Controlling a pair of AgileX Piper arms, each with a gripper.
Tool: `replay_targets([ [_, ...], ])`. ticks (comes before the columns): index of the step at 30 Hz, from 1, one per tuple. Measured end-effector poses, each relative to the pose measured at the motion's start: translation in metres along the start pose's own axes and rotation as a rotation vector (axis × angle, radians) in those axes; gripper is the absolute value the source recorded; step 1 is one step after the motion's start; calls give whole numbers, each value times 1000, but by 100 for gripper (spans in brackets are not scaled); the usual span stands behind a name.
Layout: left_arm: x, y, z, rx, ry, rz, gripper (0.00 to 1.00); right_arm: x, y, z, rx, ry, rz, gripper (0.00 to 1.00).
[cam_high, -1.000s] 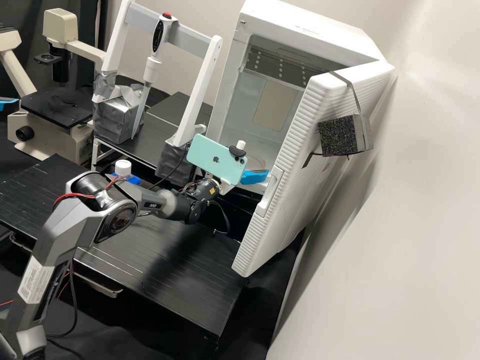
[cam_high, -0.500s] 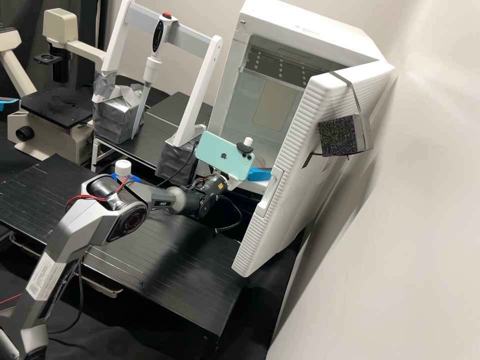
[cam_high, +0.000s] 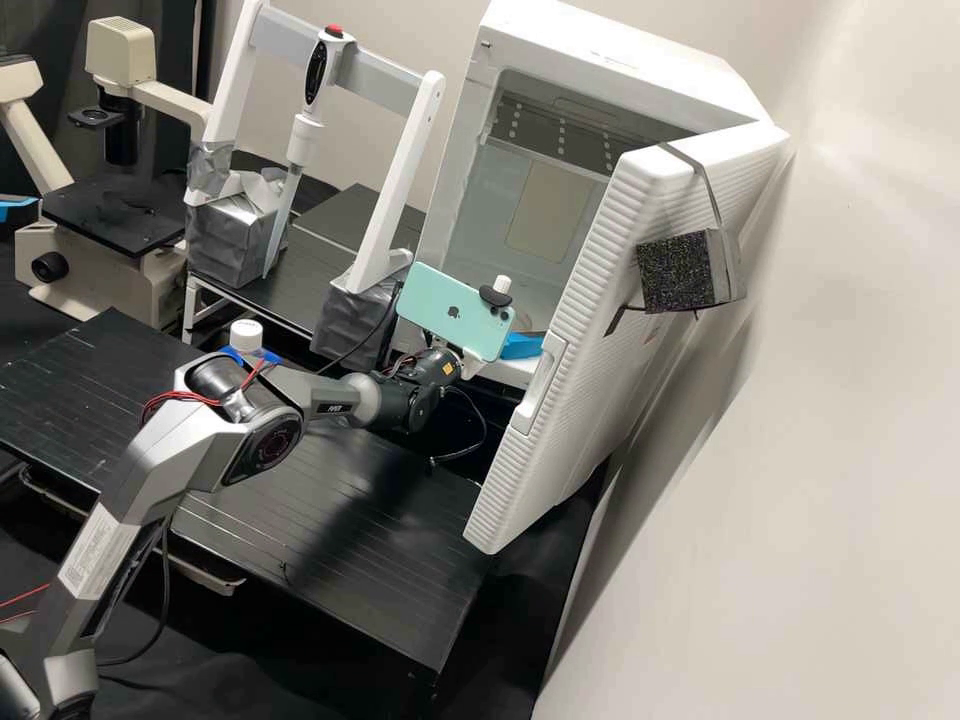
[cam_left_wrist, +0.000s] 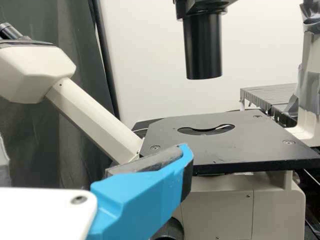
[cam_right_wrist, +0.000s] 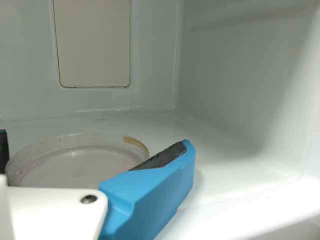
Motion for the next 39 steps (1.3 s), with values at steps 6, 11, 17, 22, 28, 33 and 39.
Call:
replay_targets([
  [6, 0, 0, 0, 0, 0, 0, 100, 0, 1, 1, 33, -1, 0, 0],
  [11, 0, 0, 0, 0, 0, 0, 100, 0, 1, 1, 24, 3, -9, 0],
  [17, 0, 0, 0, 0, 0, 0, 100, -3, 1, 3, 22, -1, -16, 0],
  [22, 0, 0, 0, 0, 0, 0, 100, -10, 6, 0, 30, -3, -14, 0],
  [28, 0, 0, 0, 0, 0, 0, 100, -21, 25, -2, 51, -28, 9, 0],
  [33, 0, 0, 0, 0, 0, 0, 100, -28, 36, -9, 49, -65, 10, 0],
  [39, 0, 0, 0, 0, 0, 0, 100, -36, 49, -25, 42, -35, 37, 0],
])
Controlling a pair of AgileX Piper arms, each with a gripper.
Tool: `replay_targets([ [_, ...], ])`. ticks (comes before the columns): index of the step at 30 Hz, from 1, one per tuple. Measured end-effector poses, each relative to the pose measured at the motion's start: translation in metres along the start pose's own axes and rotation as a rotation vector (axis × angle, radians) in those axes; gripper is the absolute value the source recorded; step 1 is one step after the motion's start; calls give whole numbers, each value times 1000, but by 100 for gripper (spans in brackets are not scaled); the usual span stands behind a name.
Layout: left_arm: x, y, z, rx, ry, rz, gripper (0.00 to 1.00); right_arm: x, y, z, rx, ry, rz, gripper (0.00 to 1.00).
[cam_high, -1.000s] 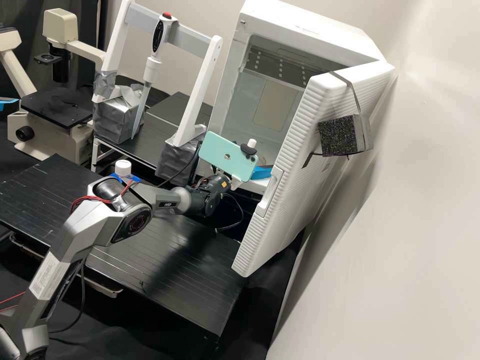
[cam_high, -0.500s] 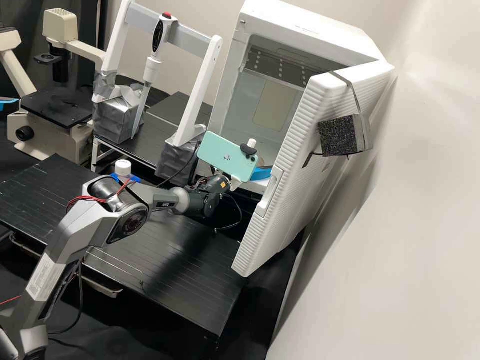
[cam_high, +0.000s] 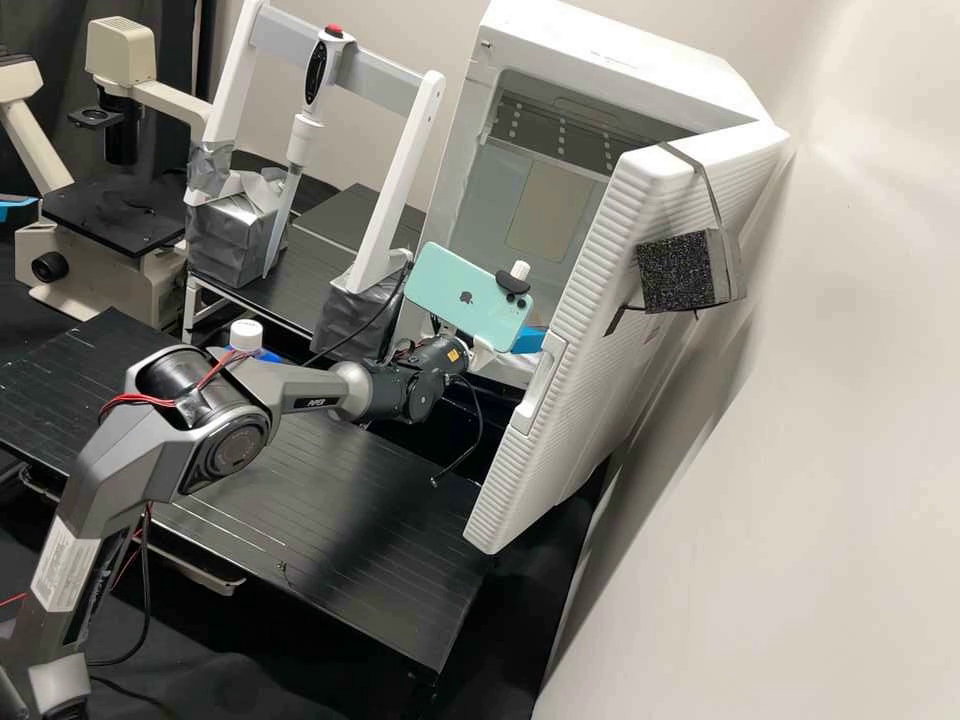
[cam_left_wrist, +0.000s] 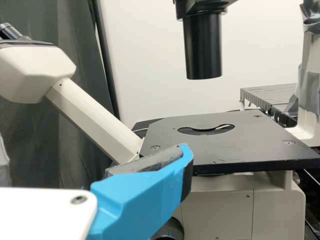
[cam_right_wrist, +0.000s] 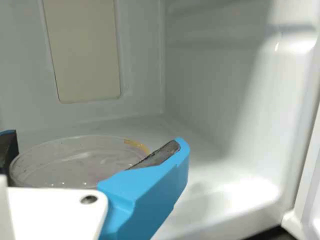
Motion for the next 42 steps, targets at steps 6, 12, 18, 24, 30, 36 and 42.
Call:
replay_targets([
  [6, 0, 0, 0, 0, 0, 0, 100, 0, 4, -2, -2, 3, 8, 0],
  [12, 0, 0, 0, 0, 0, 0, 100, -6, 5, 2, 0, -7, 10, 0],
  [18, 0, 0, 0, 0, 0, 0, 100, -24, 8, 14, 0, -33, 15, 0],
  [24, 0, 0, 0, 0, 0, 0, 100, -49, 15, 25, 9, -44, 40, 0],
  [30, 0, 0, 0, 0, 0, 0, 100, -70, 20, 25, 1, 14, 74, 0],
  [36, 0, 0, 0, 0, 0, -2, 100, -166, -4, 6, 15, -13, 41, 0],
  [42, 0, -1, 0, 0, 1, -4, 100, -216, -12, -19, -42, 87, 92, 0],
])
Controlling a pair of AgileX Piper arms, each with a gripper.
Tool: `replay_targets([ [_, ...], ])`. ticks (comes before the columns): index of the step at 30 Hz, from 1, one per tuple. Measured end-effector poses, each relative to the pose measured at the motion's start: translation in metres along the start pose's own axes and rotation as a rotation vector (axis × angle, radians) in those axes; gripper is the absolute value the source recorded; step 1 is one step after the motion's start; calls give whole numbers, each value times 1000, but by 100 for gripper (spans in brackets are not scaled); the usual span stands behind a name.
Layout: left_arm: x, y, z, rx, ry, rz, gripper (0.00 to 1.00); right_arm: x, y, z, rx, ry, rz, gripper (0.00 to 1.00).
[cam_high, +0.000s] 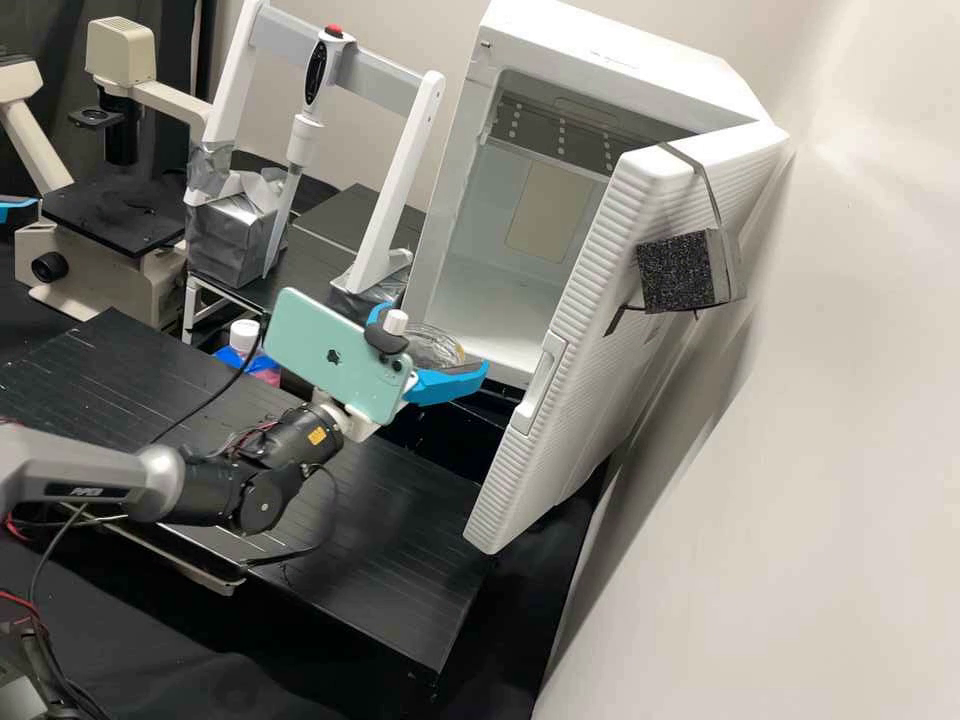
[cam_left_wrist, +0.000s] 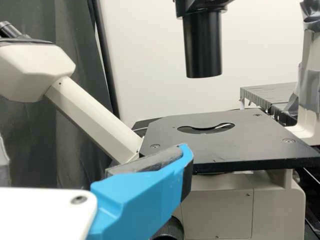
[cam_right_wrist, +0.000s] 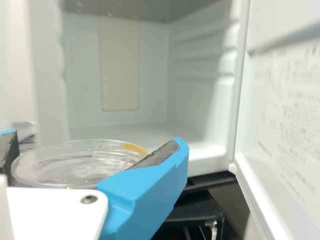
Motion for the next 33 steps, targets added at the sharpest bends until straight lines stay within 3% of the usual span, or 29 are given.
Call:
replay_targets([
  [7, 0, 0, 0, 0, 0, 0, 100, -20, -12, -11, -12, -16, -46, 0],
  [11, 0, 0, 0, 0, 0, 0, 100, -30, -15, -15, 21, -21, -61, 0],
  [17, 0, 0, 0, 0, 0, 0, 100, -48, -39, -53, 57, 103, -161, 0],
  [23, 0, 0, 0, 0, 0, 0, 100, -61, -68, -92, 34, 231, -253, 0],
  [33, 0, 0, 0, 0, 0, 0, 100, -45, -116, -130, 3, 280, -407, 0],
])
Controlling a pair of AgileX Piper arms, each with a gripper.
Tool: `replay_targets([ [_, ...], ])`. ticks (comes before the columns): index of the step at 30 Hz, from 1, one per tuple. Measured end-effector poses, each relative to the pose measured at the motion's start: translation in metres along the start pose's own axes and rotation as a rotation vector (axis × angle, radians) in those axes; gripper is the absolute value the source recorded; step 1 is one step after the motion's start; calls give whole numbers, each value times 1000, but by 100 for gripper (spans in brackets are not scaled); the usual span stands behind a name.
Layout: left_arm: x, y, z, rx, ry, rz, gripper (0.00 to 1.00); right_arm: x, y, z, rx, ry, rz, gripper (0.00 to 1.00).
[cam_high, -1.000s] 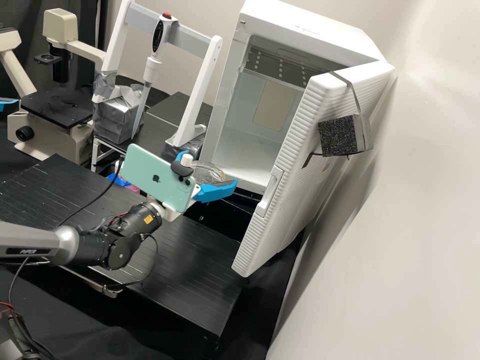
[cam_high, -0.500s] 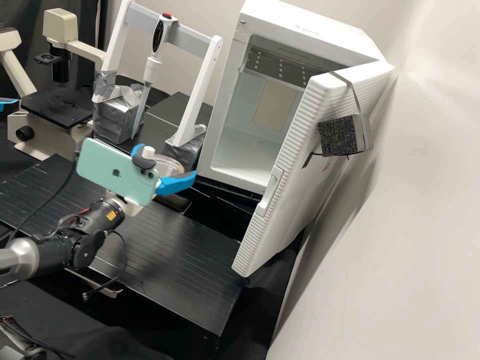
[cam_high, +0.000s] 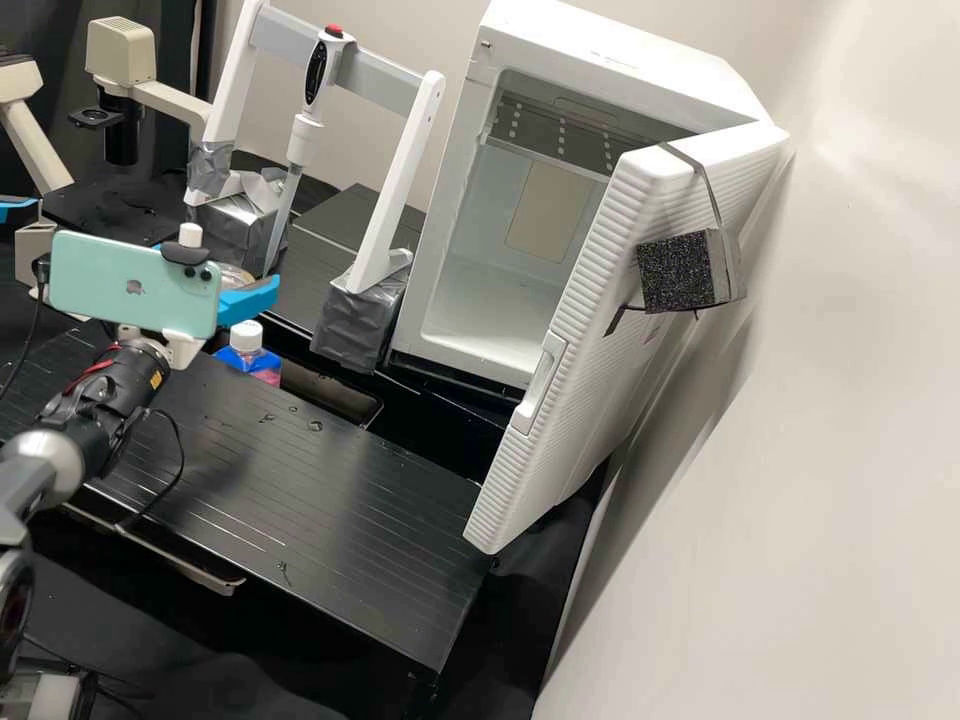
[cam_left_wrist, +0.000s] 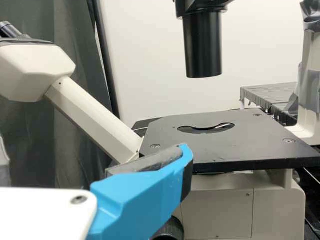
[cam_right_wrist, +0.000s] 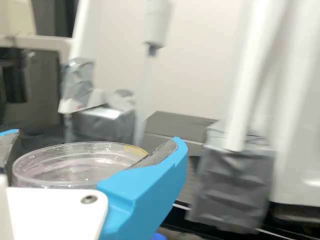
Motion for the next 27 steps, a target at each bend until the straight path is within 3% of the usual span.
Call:
replay_targets([
  [11, 0, 0, 0, 0, 0, 0, 100, 31, -18, -29, -28, 95, -75, 0],
  [18, 0, 0, 0, 0, 0, 0, 100, 42, -18, -44, -5, 164, -92, 0],
  [27, 0, 0, 0, 0, 0, 0, 100, 64, -29, -63, -22, 229, -127, 0],
])
